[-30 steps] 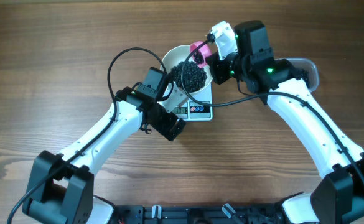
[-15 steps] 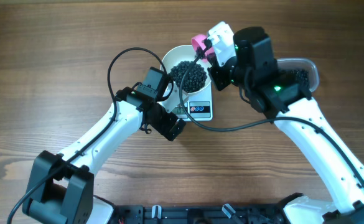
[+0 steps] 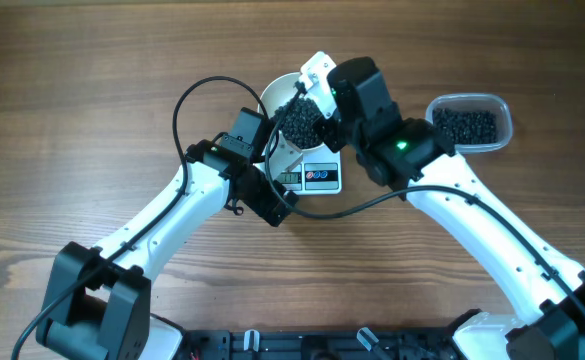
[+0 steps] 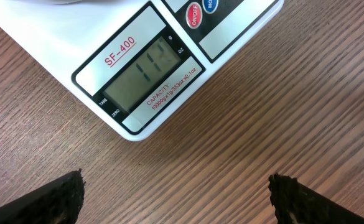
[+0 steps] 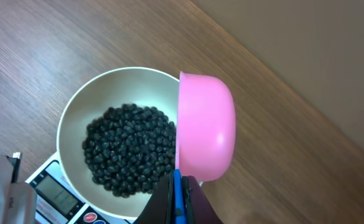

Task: Scoop item into bowl and weigh 150g on scale
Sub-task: 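Tilt the scoop with the right gripper to pour beans into bowl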

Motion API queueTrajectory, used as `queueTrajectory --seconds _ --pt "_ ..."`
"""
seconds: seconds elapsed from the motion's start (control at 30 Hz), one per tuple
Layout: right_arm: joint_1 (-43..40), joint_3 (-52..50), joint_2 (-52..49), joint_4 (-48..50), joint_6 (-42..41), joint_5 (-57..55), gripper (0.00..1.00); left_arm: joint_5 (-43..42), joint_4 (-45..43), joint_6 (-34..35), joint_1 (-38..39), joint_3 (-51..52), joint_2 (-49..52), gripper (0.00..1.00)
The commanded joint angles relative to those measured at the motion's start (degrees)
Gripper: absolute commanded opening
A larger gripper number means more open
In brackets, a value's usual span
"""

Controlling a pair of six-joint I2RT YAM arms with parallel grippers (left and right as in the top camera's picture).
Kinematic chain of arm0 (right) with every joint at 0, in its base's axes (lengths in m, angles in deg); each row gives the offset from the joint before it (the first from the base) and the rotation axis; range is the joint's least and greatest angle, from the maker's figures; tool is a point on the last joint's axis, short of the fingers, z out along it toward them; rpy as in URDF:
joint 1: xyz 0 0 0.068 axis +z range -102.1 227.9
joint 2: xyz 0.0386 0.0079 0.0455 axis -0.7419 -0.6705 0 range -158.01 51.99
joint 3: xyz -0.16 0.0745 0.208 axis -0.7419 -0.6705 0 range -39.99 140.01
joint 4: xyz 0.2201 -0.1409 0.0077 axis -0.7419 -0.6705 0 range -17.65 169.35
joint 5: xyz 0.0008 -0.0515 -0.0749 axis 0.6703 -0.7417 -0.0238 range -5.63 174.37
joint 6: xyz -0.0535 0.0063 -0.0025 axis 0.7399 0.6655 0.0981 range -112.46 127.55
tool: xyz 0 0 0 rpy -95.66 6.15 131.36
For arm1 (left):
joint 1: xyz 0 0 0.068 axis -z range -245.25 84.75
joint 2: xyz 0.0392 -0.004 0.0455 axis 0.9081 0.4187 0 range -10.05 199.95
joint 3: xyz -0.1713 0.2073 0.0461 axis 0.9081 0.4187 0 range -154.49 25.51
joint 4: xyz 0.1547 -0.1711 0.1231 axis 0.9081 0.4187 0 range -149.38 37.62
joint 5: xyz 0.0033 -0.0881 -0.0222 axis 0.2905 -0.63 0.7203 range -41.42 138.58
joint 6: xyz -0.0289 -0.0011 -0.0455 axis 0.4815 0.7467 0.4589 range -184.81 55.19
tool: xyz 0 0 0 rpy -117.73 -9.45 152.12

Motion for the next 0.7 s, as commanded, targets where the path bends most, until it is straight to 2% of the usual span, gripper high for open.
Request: queueTrajectory --seconds 0.0,0.23,0.33,0.5,0.6,0.67 --pt "0.5 0.3 1.0 0.2 0.6 -3.2 0.04 -0.5 0.0 0.3 0.0 0.4 -0.6 1.00" --pt "0.5 0.3 -0.3 0.3 0.5 -3.2 0.04 -0.5 0.0 0.3 0.0 0.4 -0.6 1.00" --pt "-1.2 0.3 -0.3 2.3 -8.9 -4.7 0.04 -0.5 0.0 0.3 0.0 0.4 -0.6 1.00" --pt "-11.6 0.3 -0.3 2.2 -18.7 15.0 0.04 -0.5 0.0 0.3 0.0 0.4 -0.6 1.00" --pt "-19.1 0.3 -0.3 0.2 -20.1 27.1 0.04 -0.5 0.0 0.3 0.0 0.4 -0.6 1.00" --pt "-23.5 0.3 -0.3 -2.6 -20.0 29.4 0.04 -0.5 0.0 0.3 0.0 0.4 -0.6 1.00"
